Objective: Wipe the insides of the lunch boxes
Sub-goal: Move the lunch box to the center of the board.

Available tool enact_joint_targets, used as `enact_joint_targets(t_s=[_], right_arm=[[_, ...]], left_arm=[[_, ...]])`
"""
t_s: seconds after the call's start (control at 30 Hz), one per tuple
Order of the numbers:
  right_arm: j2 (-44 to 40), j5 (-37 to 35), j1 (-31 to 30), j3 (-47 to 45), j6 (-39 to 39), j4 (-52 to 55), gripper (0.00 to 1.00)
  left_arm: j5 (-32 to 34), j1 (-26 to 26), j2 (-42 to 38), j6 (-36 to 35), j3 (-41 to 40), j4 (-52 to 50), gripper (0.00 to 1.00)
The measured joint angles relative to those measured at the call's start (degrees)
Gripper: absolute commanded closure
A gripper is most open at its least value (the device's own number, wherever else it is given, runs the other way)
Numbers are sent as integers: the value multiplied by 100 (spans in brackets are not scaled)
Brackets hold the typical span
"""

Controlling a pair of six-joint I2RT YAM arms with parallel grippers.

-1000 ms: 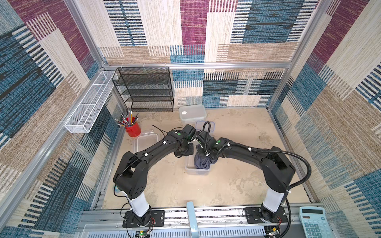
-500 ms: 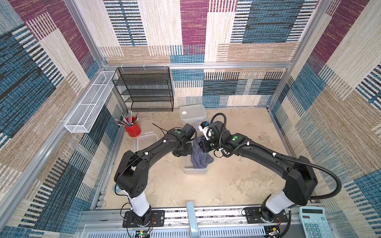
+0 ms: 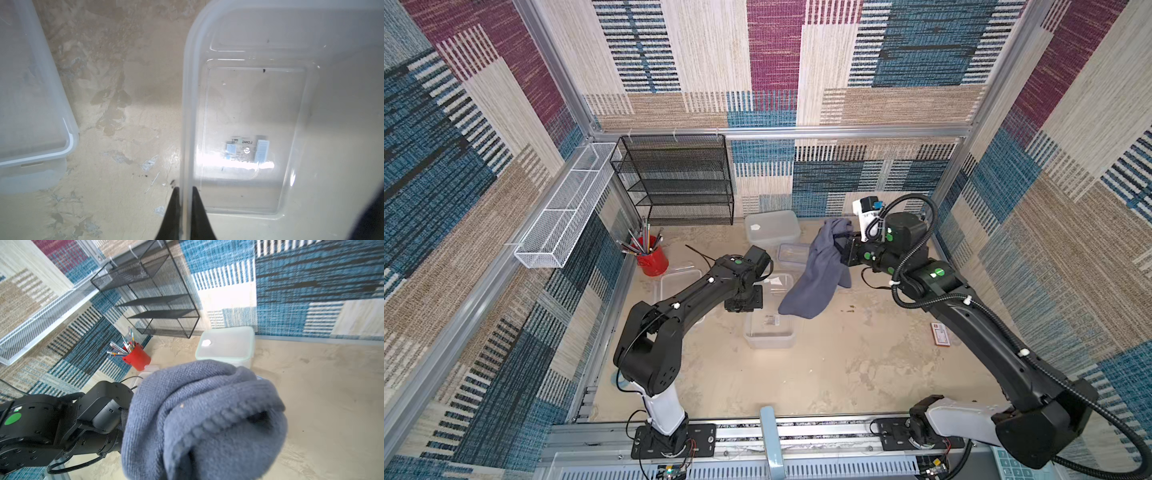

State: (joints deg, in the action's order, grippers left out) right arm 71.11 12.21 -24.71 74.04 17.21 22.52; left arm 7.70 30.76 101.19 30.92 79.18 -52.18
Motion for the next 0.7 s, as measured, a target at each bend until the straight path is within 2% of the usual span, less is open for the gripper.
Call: enact_joint_targets(t_s=[0.5, 0.7], right_arm=[[-168, 101, 1189, -1388, -70, 39, 100], [66, 94, 1287, -1517, -153, -44, 100]], left_arm=[[413, -1051, 546, -629, 636, -190, 100], [817, -1333, 861, -859, 1049, -365, 100]])
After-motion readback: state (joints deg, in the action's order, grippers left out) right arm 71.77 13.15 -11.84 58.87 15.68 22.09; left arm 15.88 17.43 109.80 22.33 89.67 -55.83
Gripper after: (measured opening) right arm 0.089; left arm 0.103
